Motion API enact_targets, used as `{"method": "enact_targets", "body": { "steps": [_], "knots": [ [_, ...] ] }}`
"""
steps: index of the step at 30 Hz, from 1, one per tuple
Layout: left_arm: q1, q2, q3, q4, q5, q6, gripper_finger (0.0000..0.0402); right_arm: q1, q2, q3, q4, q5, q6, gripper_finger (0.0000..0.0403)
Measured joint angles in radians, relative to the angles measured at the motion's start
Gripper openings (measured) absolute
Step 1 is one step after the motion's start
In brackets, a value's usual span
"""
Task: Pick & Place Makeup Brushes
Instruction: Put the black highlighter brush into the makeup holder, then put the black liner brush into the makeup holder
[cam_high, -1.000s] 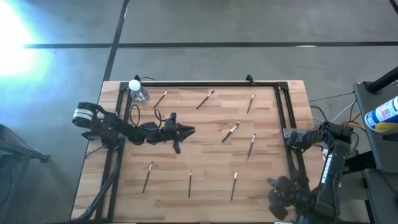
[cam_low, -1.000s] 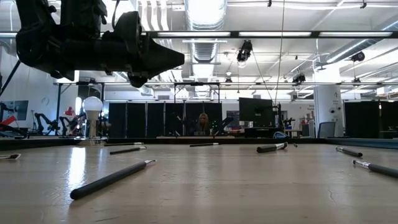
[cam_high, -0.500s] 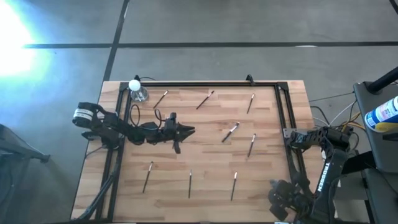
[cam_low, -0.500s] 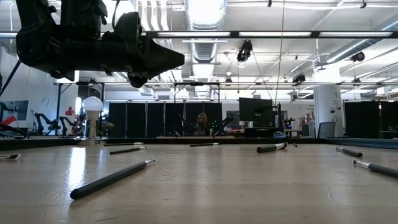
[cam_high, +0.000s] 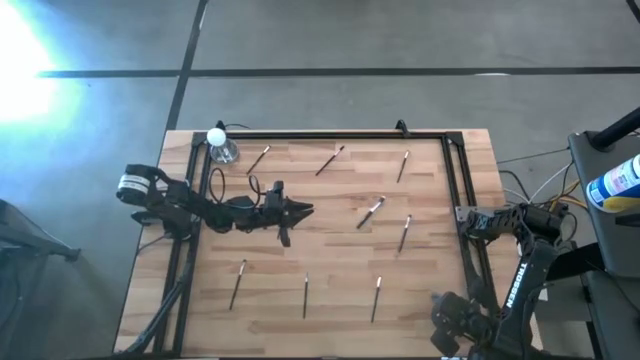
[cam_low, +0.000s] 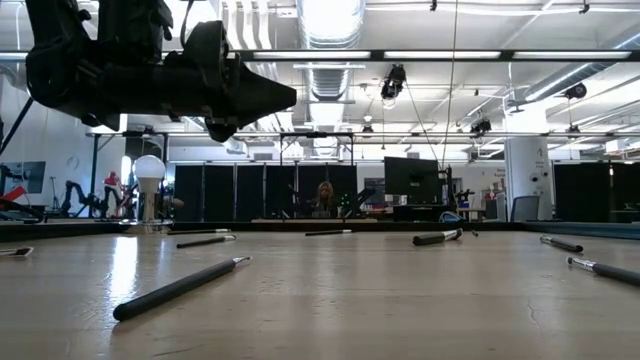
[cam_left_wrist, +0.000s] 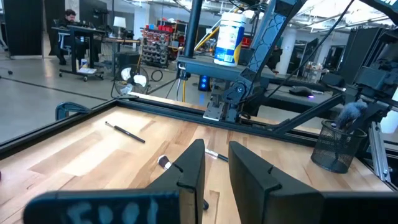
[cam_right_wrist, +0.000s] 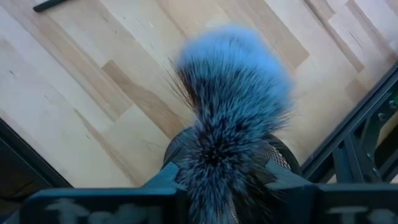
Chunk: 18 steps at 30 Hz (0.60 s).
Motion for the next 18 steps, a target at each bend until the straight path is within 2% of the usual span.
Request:
{"method": "enact_targets", "body": {
  "steps": [18],
  "knots": [
    [0.0,0.0,0.0,-0.002,0.0,0.002,0.0064,0.0,-0.001,0.007,0.0,-0.046,0.0,0.0105]
  ]
}}
